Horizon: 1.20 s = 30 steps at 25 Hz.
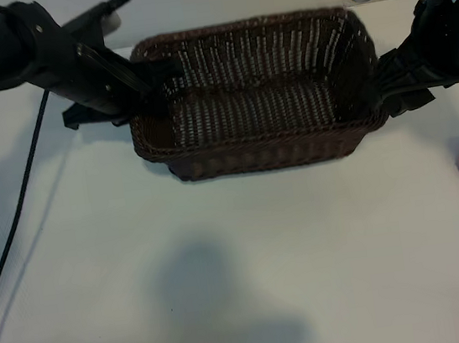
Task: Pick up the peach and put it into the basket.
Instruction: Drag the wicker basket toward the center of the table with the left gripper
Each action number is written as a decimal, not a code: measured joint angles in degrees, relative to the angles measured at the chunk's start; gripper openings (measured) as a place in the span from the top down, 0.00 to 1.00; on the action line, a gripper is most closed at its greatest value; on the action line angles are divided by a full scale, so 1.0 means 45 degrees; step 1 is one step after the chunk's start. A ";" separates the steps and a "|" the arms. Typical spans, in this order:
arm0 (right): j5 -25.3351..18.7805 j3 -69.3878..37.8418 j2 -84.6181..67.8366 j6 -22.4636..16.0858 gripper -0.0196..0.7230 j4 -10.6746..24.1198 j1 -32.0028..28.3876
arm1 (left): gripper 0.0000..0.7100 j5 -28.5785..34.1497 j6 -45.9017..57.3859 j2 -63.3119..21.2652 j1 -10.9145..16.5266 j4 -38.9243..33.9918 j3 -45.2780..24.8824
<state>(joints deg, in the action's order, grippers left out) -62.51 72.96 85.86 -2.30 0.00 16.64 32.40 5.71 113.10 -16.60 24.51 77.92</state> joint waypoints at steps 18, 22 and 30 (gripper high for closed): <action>-0.0015 0.0000 0.0000 -0.0004 0.17 0.0000 0.0000 | 0.78 -0.0488 -0.0535 0.0763 0.0000 0.0002 0.0000; -0.0015 0.0000 0.0000 -0.0004 0.17 0.0000 0.0000 | 0.71 -0.0476 -0.0535 0.0769 0.0000 0.0088 0.0000; -0.0015 0.0000 0.0000 -0.0004 0.17 0.0000 0.0000 | 0.04 0.0204 -0.0225 0.0636 0.0000 0.0234 0.0075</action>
<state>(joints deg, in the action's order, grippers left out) -62.57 72.96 85.86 -2.32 0.00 16.64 33.32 4.69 115.97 -16.60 25.56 78.26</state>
